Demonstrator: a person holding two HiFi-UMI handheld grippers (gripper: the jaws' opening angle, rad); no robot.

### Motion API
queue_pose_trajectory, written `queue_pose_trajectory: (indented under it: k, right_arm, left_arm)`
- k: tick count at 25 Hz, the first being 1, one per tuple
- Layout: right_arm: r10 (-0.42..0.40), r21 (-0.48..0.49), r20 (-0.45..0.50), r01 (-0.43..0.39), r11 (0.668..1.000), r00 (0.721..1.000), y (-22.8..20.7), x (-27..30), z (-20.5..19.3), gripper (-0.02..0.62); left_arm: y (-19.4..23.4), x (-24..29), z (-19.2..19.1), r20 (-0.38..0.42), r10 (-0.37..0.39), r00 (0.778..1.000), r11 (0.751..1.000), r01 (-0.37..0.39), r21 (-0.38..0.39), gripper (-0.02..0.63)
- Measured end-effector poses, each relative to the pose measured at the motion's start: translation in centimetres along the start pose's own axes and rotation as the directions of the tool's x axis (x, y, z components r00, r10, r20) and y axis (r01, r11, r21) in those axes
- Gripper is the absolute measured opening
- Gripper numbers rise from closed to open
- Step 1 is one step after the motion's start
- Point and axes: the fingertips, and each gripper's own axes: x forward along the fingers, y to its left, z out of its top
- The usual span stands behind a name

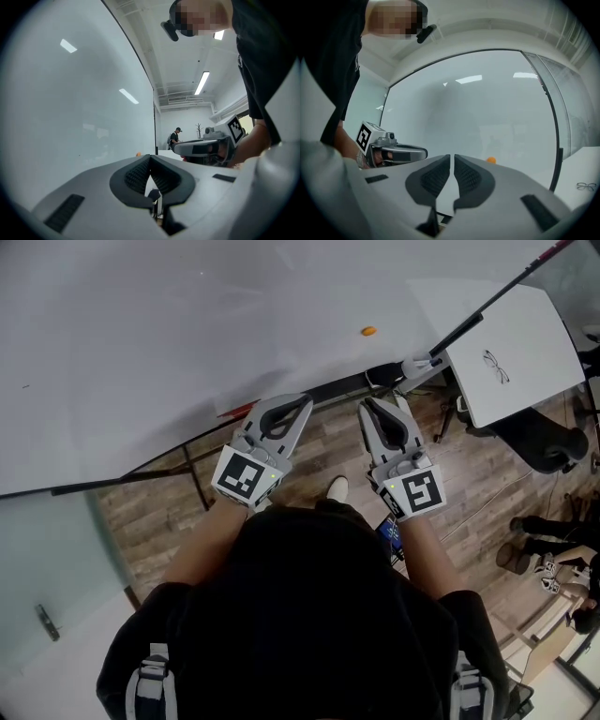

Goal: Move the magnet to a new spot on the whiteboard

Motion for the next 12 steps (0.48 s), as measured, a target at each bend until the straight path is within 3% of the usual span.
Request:
queue_pose_trajectory:
  k: [12]
  right_arm:
    - [-0.056,0.037,0.030,0.055,0.998,0.998,1.1,-1.5,0.8,-0.005]
  left_arm:
    - [-1.9,-1.5,0.3,0.005,-0.049,0.999,0.999,0.049,0.007,0.002]
